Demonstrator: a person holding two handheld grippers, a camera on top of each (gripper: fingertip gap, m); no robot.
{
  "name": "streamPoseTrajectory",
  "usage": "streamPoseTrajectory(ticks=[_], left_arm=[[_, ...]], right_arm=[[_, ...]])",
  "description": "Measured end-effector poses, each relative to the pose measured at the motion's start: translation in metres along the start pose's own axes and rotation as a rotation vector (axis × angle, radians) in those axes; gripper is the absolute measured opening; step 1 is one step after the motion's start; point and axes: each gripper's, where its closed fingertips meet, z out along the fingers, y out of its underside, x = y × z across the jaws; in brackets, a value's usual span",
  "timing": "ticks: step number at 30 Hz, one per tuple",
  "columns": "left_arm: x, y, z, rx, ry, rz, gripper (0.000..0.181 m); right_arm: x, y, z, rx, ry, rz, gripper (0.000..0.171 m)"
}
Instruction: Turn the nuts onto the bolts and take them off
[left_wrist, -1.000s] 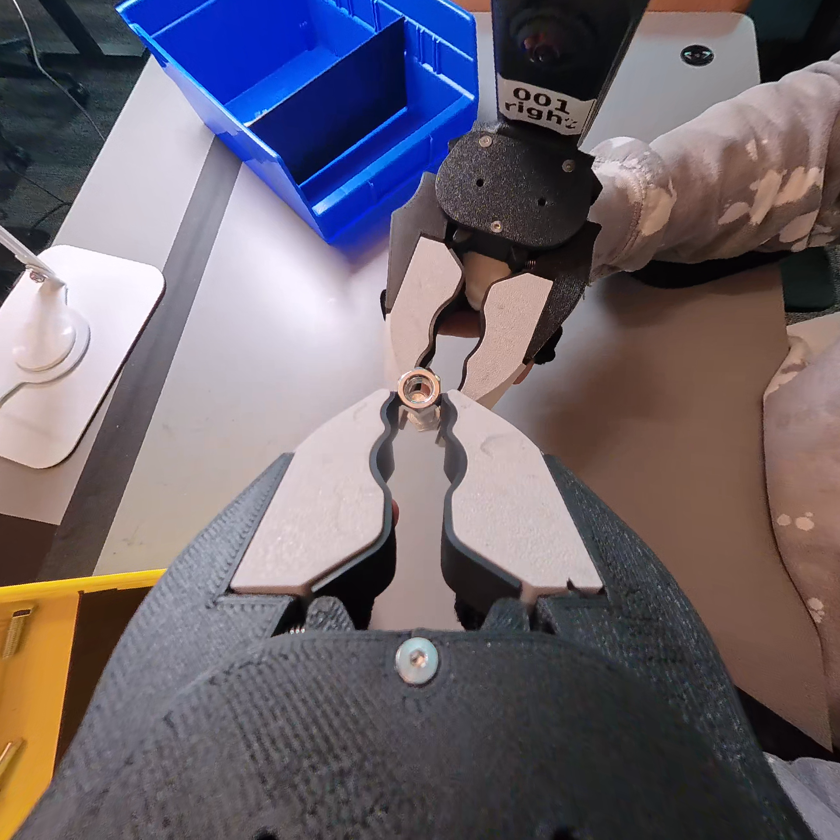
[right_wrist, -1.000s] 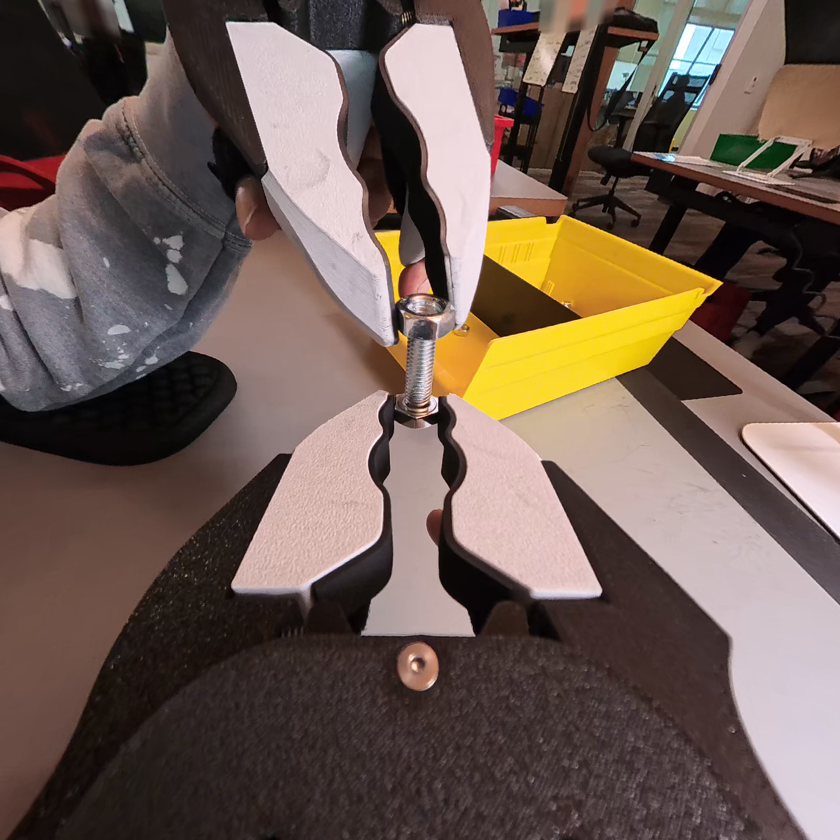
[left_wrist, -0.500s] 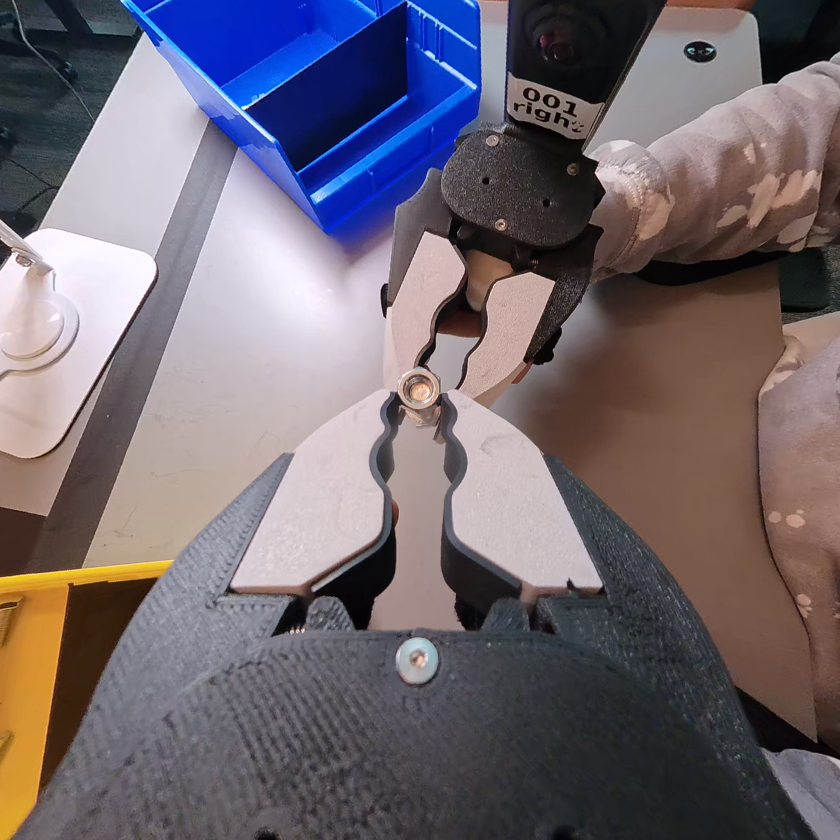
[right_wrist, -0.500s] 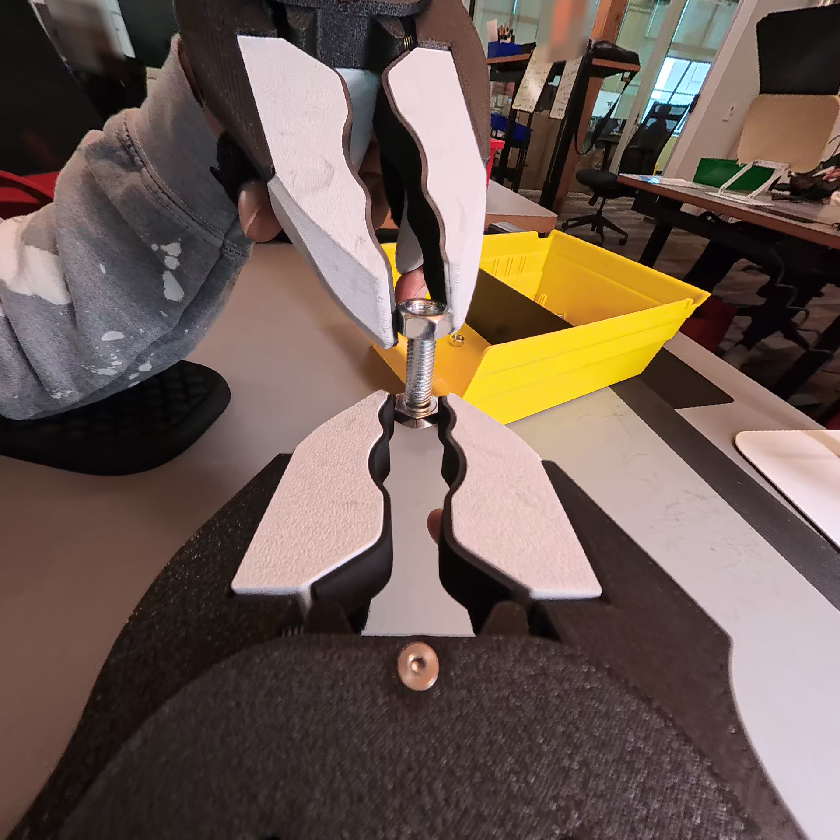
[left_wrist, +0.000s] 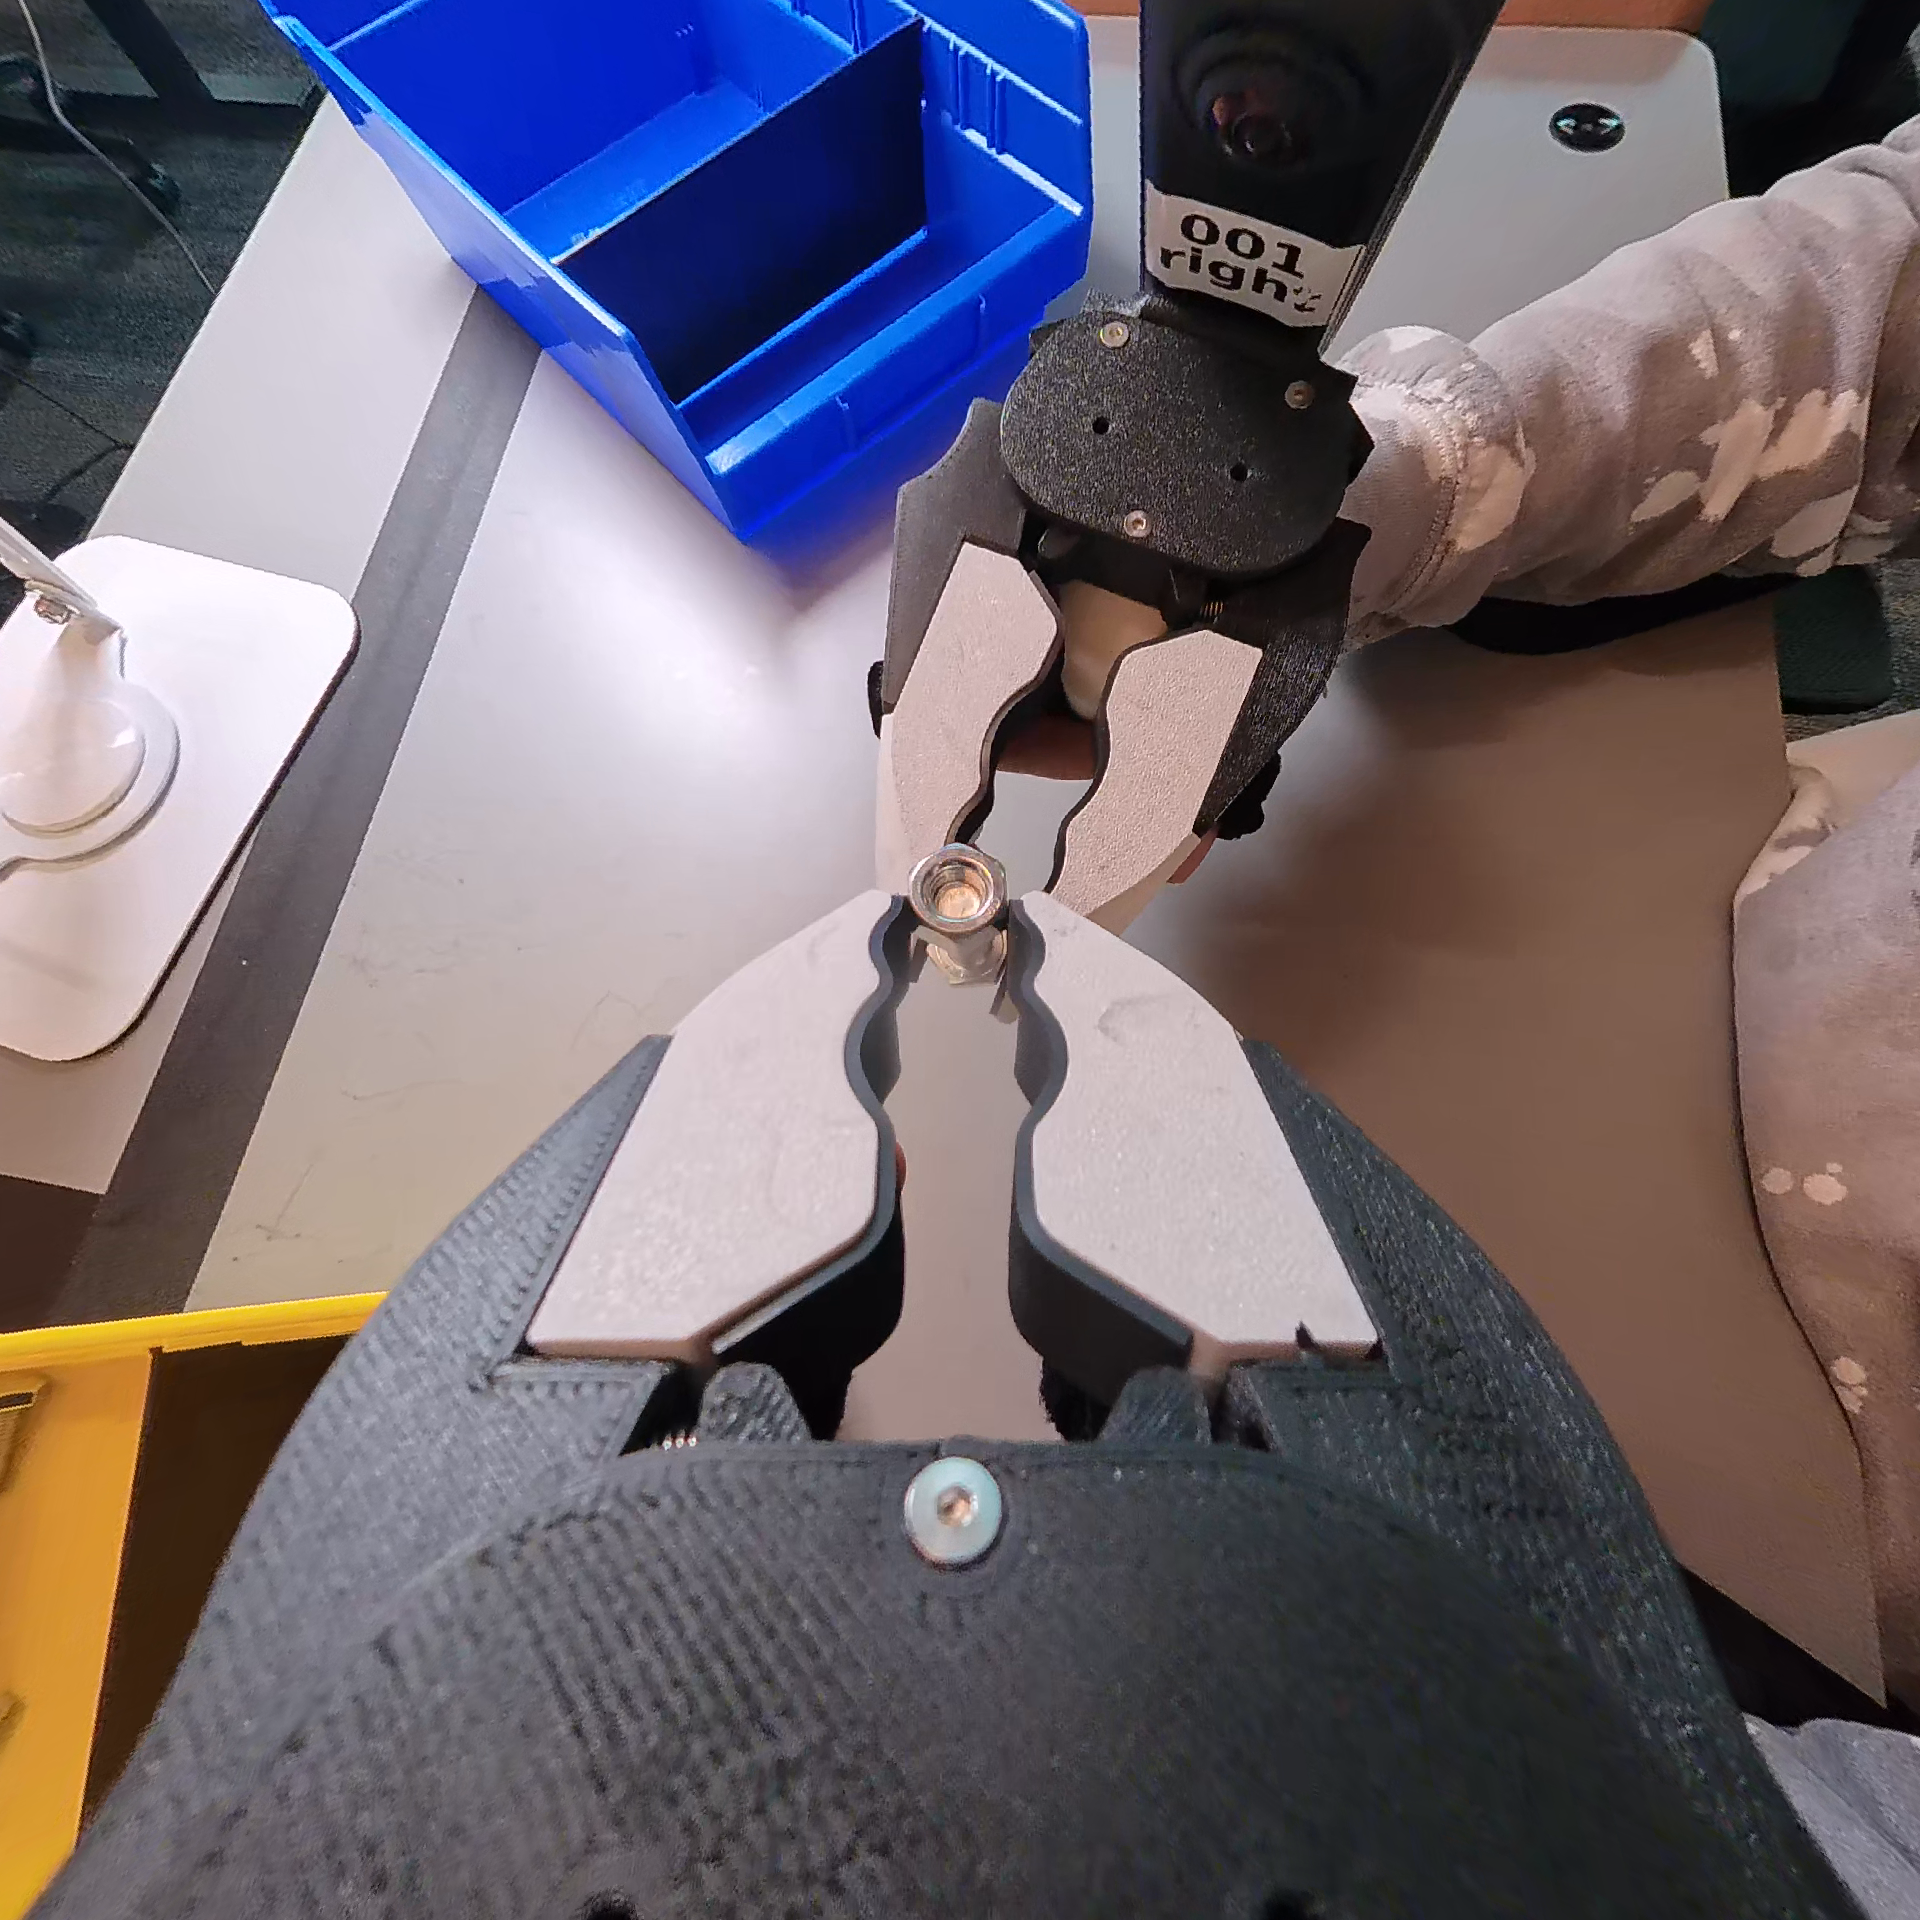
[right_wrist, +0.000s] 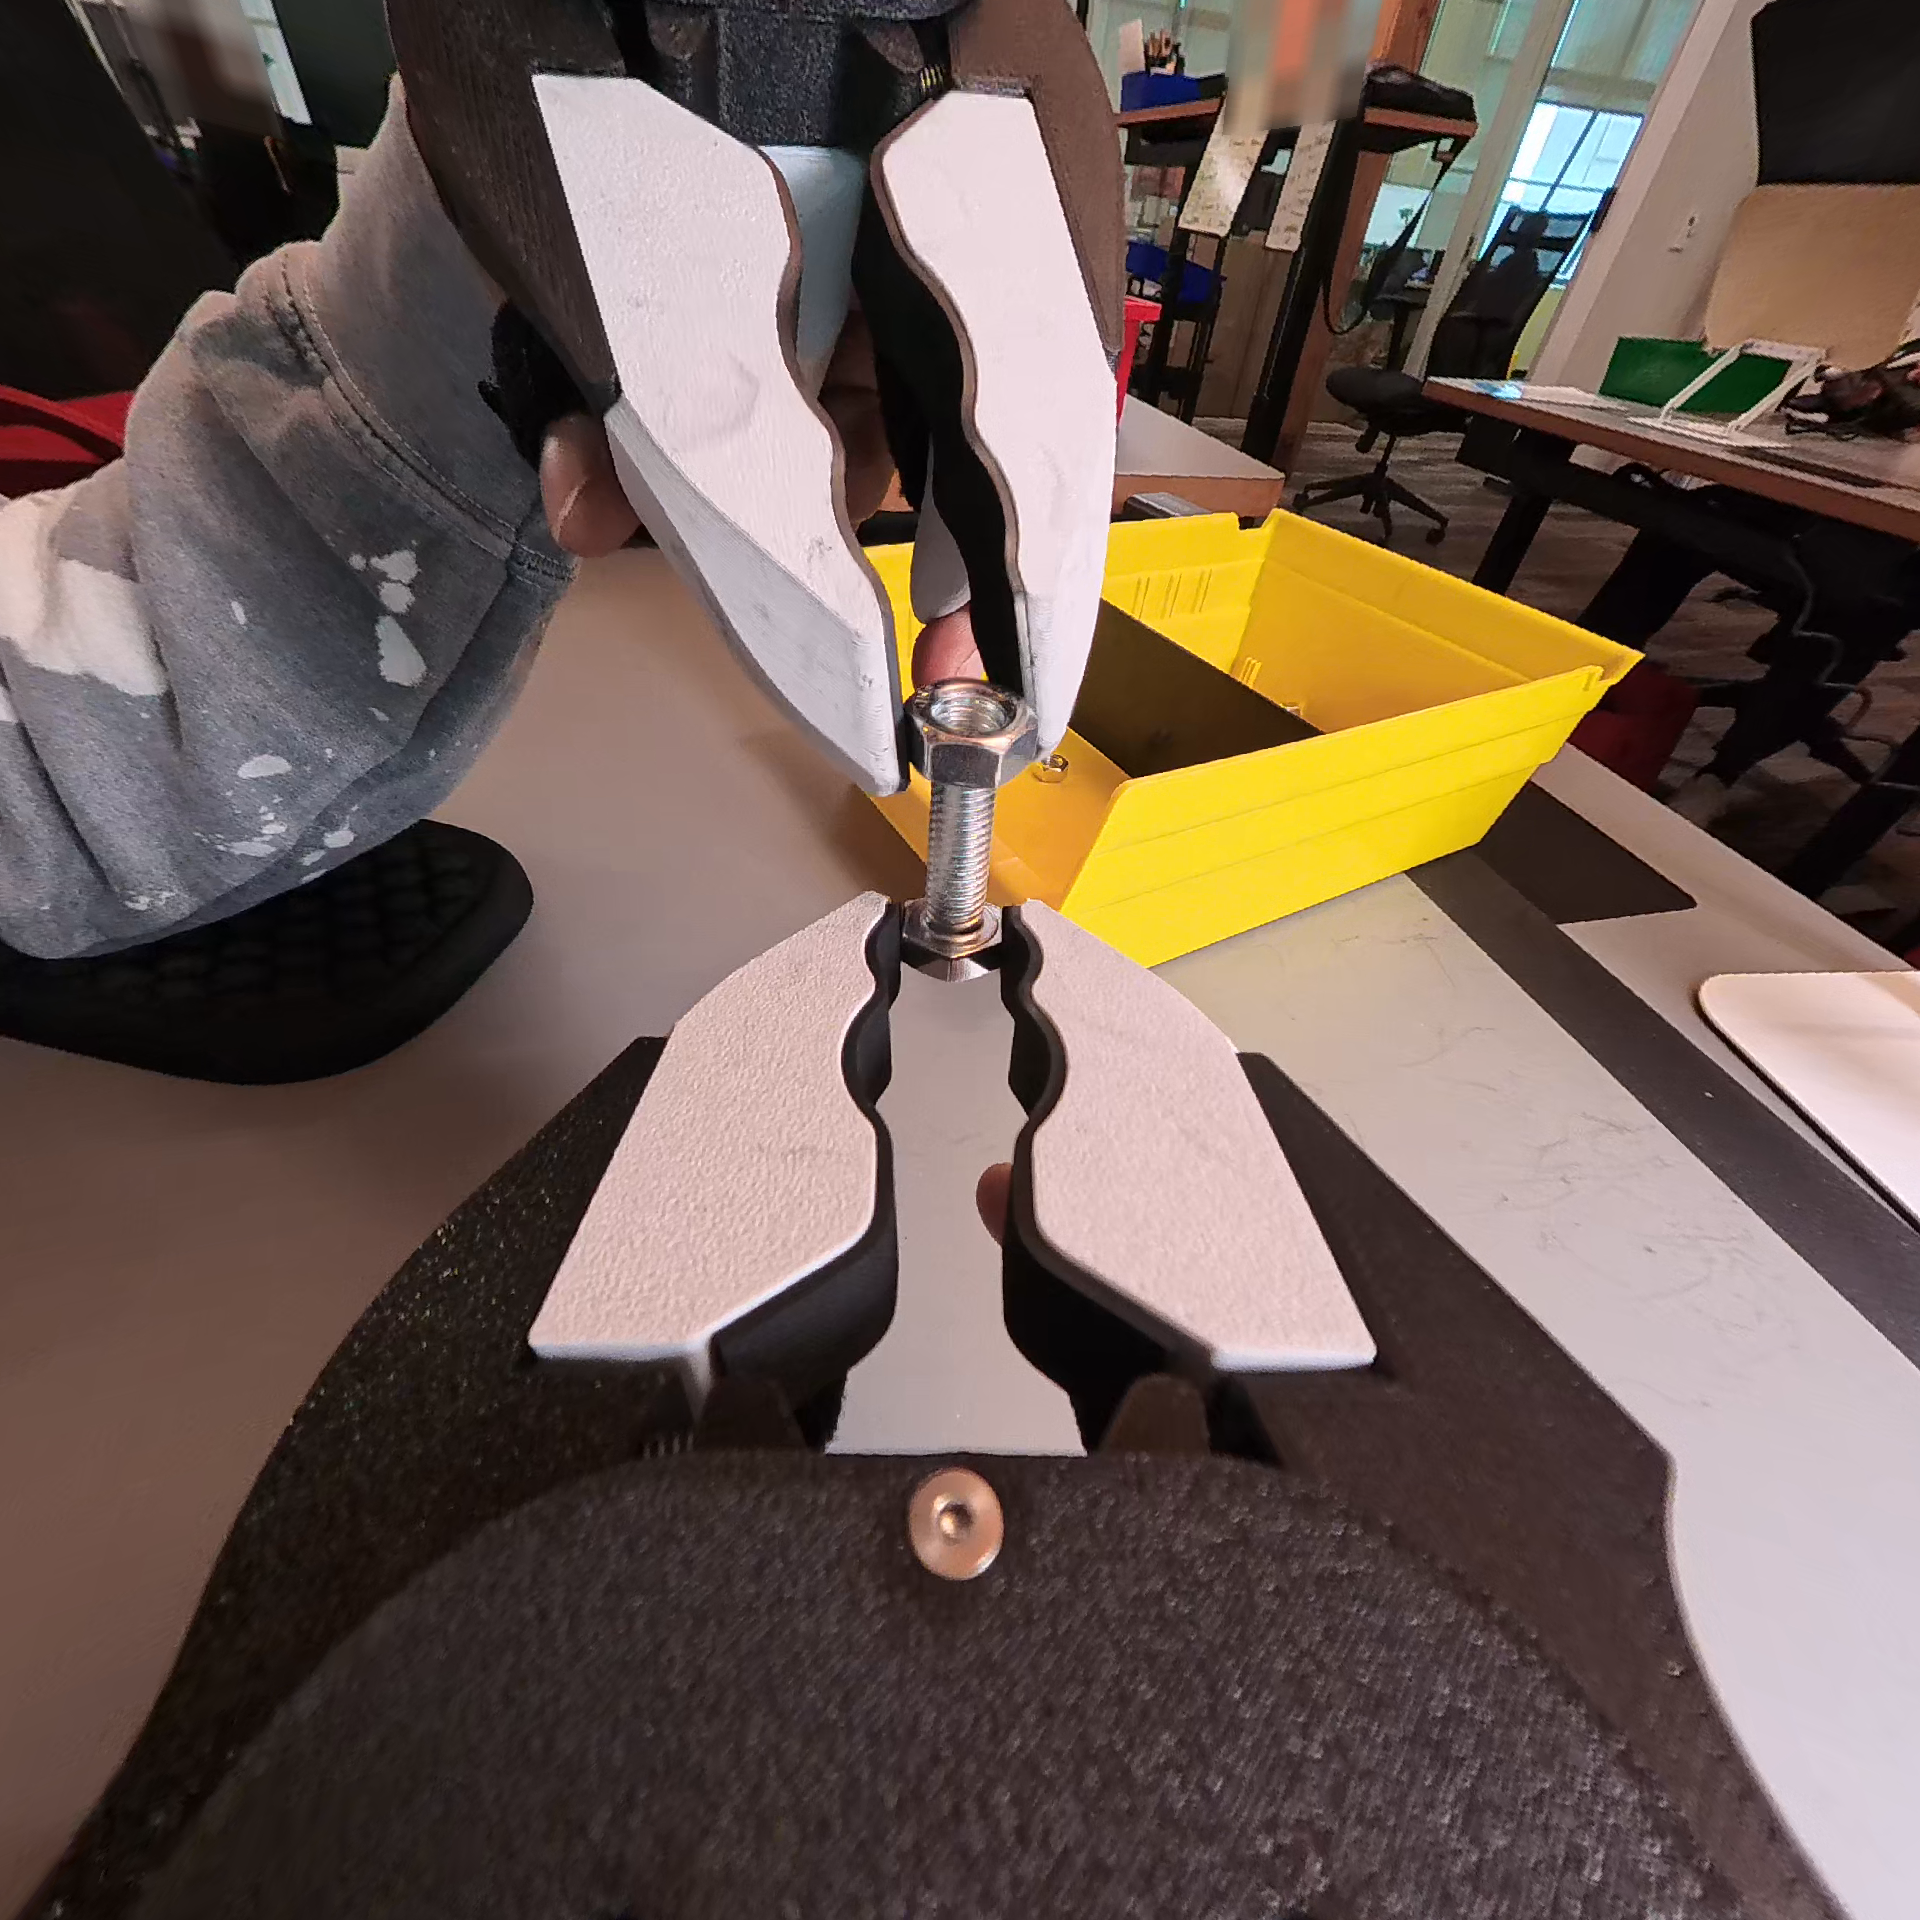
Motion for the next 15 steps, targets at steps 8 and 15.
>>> streamPoseTrajectory(ticks=[8, 15], left_arm=[[-0.0020, -0.0010, -0.0008, 0.012, -0.008, -0.005, 0.019], [-0.0056, -0.0075, -0.0048, 0.064, -0.021, -0.008, 0.025]], right_arm=[[0.0011, -0.0004, -0.0007, 0.002, 0.002, 0.005, 0.018], [0.0046, -0.0019, -0.0030, 0.006, 0.013, 0.012, 0.018]])
